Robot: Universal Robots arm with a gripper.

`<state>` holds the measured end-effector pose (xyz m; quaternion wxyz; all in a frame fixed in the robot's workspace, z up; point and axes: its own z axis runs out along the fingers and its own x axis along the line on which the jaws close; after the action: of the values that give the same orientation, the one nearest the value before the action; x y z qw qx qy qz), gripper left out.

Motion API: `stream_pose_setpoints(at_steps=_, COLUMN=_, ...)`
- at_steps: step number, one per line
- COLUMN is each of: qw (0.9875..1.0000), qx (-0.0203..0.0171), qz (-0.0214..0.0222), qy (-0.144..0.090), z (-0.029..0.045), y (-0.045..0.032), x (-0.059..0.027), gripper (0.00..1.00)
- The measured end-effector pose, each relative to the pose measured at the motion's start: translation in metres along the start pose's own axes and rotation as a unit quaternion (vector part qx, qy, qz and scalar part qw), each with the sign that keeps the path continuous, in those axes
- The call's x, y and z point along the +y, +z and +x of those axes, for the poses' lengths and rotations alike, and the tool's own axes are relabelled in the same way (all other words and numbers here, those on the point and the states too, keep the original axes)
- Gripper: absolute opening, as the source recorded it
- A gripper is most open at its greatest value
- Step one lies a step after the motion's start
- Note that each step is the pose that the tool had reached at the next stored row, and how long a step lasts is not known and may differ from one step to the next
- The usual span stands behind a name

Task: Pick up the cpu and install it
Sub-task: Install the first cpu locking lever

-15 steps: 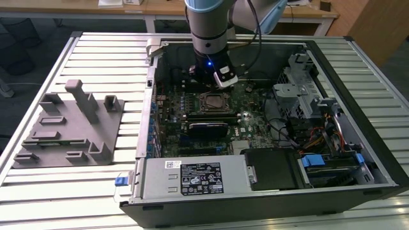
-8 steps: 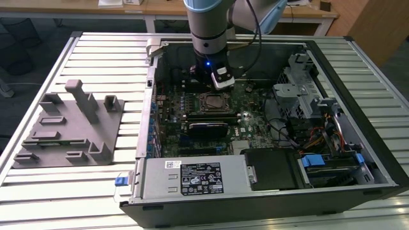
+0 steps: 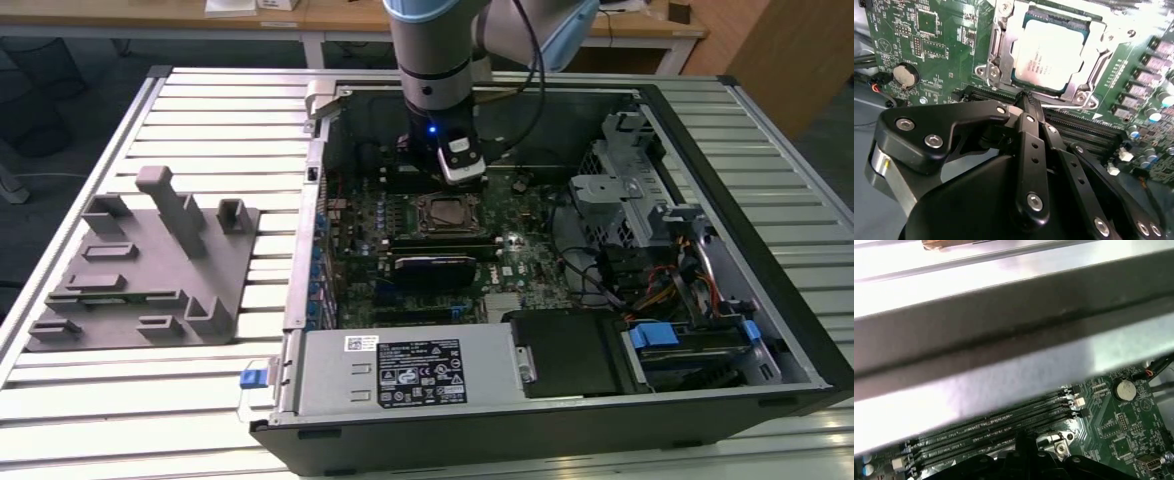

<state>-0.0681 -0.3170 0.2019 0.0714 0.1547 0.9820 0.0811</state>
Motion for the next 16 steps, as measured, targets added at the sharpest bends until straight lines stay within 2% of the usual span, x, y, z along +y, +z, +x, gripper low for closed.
stream_pose_setpoints(at_steps=4, qw=1.0, qx=-0.0006, qz=0.0007, qy=0.002, z=0.002, y=0.0013, x=0.0057, gripper=0.11)
stream_pose_setpoints(at_steps=10, qw=1.0, qx=-0.0006, qz=0.0009, qy=0.001, z=0.0021, y=0.0017, x=0.0061, gripper=0.11)
stream_pose_setpoints(at_steps=16, qw=0.9998, qx=0.0036, qz=-0.0018, qy=-0.021, z=-0.0003, y=0.0054, x=0.0064, gripper=0.11)
